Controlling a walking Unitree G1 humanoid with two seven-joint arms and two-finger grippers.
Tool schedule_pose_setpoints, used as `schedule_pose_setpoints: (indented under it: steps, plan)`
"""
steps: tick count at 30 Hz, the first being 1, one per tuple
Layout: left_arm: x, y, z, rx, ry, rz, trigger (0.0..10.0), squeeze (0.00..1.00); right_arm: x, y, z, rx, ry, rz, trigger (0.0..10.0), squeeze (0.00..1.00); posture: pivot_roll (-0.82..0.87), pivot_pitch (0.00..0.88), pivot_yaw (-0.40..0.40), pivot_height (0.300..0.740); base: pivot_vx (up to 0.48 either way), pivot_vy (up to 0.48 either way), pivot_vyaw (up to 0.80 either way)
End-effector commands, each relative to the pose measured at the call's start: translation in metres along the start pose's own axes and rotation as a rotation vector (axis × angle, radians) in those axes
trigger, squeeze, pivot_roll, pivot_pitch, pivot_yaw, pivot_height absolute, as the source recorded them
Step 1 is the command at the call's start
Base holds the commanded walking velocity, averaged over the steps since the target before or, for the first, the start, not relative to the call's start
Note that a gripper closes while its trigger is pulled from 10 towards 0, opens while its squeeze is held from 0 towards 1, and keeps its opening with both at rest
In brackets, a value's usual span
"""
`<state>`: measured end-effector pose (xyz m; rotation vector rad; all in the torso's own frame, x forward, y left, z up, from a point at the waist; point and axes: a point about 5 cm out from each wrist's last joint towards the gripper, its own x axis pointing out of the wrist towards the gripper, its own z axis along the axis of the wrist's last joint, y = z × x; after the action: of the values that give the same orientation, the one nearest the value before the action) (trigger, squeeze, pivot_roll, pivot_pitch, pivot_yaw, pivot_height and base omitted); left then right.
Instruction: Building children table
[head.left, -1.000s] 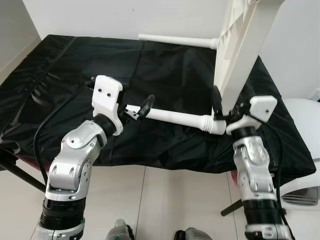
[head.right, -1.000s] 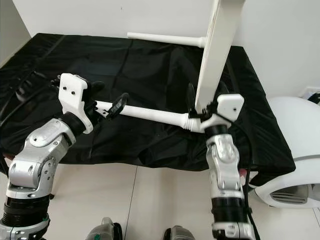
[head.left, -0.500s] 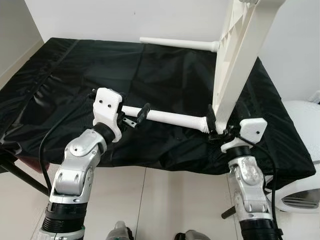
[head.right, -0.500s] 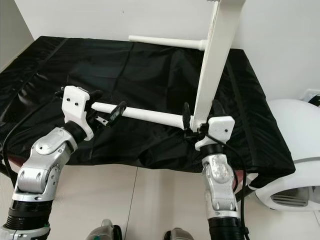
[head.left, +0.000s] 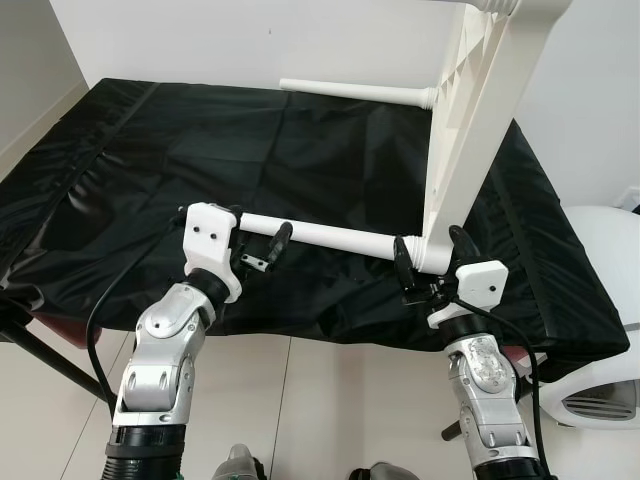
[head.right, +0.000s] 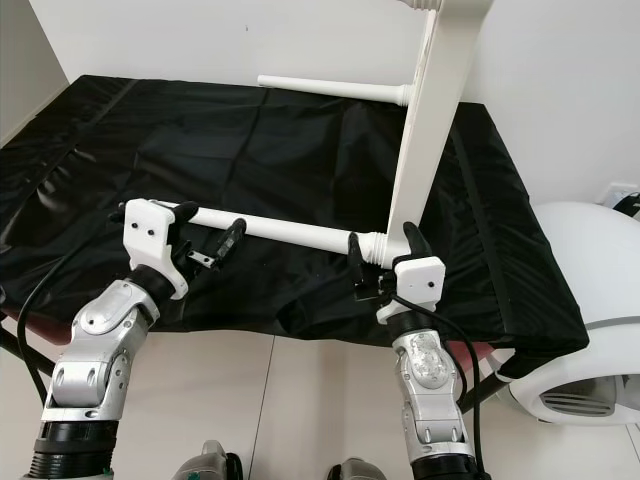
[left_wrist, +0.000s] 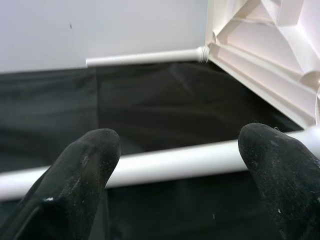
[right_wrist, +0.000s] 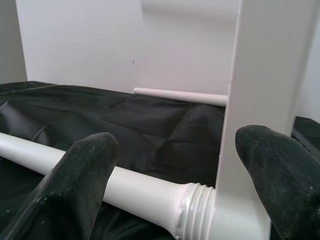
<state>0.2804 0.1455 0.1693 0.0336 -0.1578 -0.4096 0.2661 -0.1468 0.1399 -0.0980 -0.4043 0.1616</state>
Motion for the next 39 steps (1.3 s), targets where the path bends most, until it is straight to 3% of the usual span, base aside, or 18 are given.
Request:
schedule_pose_setpoints:
  steps: [1, 6, 24, 29, 33, 38, 39]
  plan:
    - [-0.005, 0.016, -0.006, -0.018, 0.015, 0.283, 10.0, 0.0, 0.001, 0.002, -0.001, 0.003, 0.001, 0.017, 10.0, 0.0, 0.02, 0.028, -0.031, 0.74, 0.0, 0.0, 0.0]
    - [-0.012, 0.015, -0.008, 0.093, 0.017, 0.282, 10.0, 0.0, 0.003, 0.002, -0.004, 0.005, 0.008, 0.023, 10.0, 0.0, 0.03, 0.017, -0.041, 0.74, 0.0, 0.0, 0.0]
    - [-0.02, 0.014, -0.002, 0.146, -0.033, 0.263, 10.0, 0.0, 0.004, 0.003, -0.007, 0.0, 0.008, 0.062, 10.0, 0.0, 0.05, 0.001, -0.058, 0.74, 0.0, 0.0, 0.0]
    - [-0.016, 0.017, 0.007, 0.247, -0.048, 0.262, 10.0, 0.0, 0.004, 0.003, -0.008, 0.0, 0.01, 0.064, 10.0, 0.0, 0.05, 0.0, -0.063, 0.74, 0.0, 0.0, 0.0]
    - [-0.012, 0.021, 0.015, 0.279, -0.069, 0.264, 10.0, 0.0, 0.005, 0.003, -0.008, -0.001, 0.009, 0.068, 10.0, 0.0, 0.05, 0.0, -0.064, 0.74, 0.0, 0.0, 0.0]
    - [-0.005, 0.033, 0.025, 0.361, -0.099, 0.267, 10.0, 0.0, 0.007, 0.003, -0.008, 0.002, 0.007, 0.073, 10.0, 0.0, 0.06, 0.0, -0.066, 0.74, 0.0, 0.0, 0.0]
    - [0.0, 0.041, 0.031, 0.387, -0.11, 0.276, 10.0, 0.0, 0.009, 0.004, -0.008, 0.002, 0.002, 0.077, 10.0, 0.0, 0.06, 0.0, -0.066, 0.74, 0.0, 0.0, 0.0]
